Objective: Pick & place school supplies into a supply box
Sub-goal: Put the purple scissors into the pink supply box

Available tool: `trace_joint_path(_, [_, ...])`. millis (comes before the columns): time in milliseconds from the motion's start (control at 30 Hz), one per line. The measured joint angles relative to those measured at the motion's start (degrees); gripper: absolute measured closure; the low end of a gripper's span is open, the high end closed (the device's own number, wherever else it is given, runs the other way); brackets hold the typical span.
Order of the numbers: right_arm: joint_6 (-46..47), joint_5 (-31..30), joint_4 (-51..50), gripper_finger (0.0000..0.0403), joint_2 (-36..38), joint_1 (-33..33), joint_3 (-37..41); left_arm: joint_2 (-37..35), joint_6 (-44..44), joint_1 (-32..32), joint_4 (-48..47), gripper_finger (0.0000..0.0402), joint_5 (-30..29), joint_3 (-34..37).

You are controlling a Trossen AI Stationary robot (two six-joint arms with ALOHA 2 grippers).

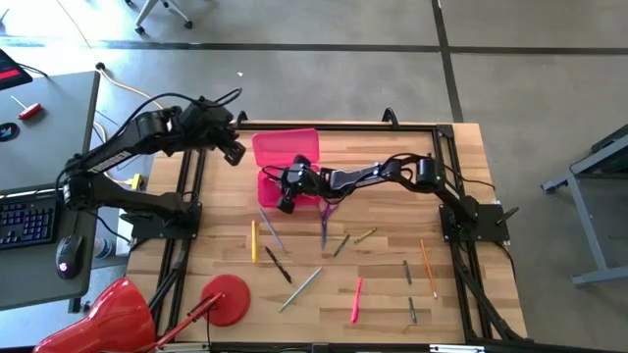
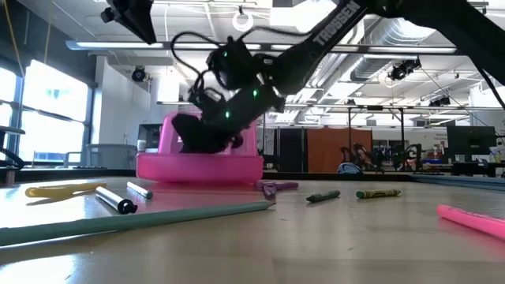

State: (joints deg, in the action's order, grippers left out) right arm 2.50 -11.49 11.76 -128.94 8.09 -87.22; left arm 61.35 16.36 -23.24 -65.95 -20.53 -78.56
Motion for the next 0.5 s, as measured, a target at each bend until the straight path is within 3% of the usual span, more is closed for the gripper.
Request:
trace_joint_path(133, [-1.3,-2.1,-4.5,0.0309,5.4,-1.8,0.0,1.6,0.0,0.0,0.0,0.0300,-0.2,0.0])
trace_joint_path(267, [-0.2,-3.9,-15.9,0.0314,11.6,-4.3,-0.1,3.2,-0.1,0.0,0.1,0.0300,-0.5,0.0])
trace_joint_path(500, [16.5,-14.9,-43.6,0.0318,16.0,-9.1,-0.2,4.6,-1.3,0.0,0.4,0.0300,-0.9,0.0])
